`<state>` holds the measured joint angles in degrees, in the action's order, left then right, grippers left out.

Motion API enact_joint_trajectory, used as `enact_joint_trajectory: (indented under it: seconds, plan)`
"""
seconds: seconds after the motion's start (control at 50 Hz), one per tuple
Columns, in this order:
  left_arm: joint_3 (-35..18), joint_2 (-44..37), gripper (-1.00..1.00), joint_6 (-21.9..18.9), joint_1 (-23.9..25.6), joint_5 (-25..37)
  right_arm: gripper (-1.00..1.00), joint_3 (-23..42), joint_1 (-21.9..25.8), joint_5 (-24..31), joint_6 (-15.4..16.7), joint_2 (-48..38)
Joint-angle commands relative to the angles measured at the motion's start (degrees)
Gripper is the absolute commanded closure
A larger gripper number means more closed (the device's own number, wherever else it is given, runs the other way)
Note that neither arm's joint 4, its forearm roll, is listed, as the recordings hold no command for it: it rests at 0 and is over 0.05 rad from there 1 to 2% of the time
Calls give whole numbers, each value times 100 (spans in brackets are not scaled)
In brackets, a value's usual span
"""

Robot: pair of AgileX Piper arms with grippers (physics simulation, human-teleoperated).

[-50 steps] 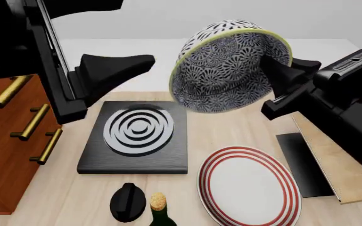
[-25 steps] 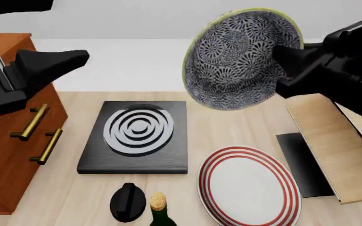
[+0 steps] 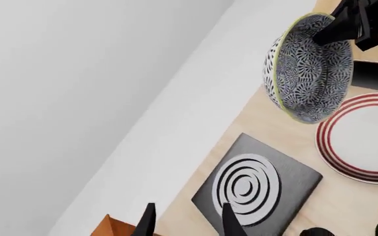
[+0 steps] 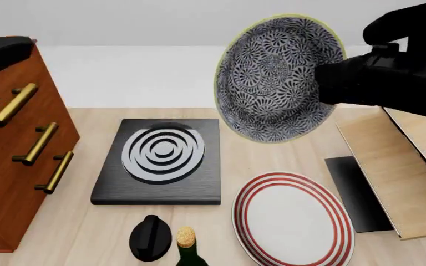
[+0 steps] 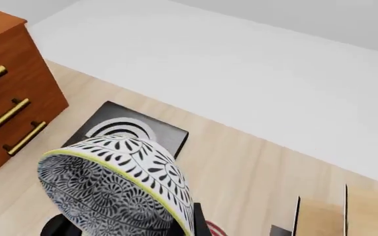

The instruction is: Pick up the akita bowl and put it on the plate.

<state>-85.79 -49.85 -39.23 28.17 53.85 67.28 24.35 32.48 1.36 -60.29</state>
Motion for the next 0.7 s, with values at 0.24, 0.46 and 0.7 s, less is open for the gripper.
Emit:
enact_joint_trajectory:
  seconds: [0.24, 0.46, 0.7]
  plan:
    - [299, 65, -100, 200, -189, 278, 100, 50, -211, 916, -460, -194]
    - [389, -64, -100, 300, -145, 201, 100, -489, -207, 855, -825, -306]
    - [419, -187, -100, 365, -144, 172, 100, -767, -261, 937, -972, -194]
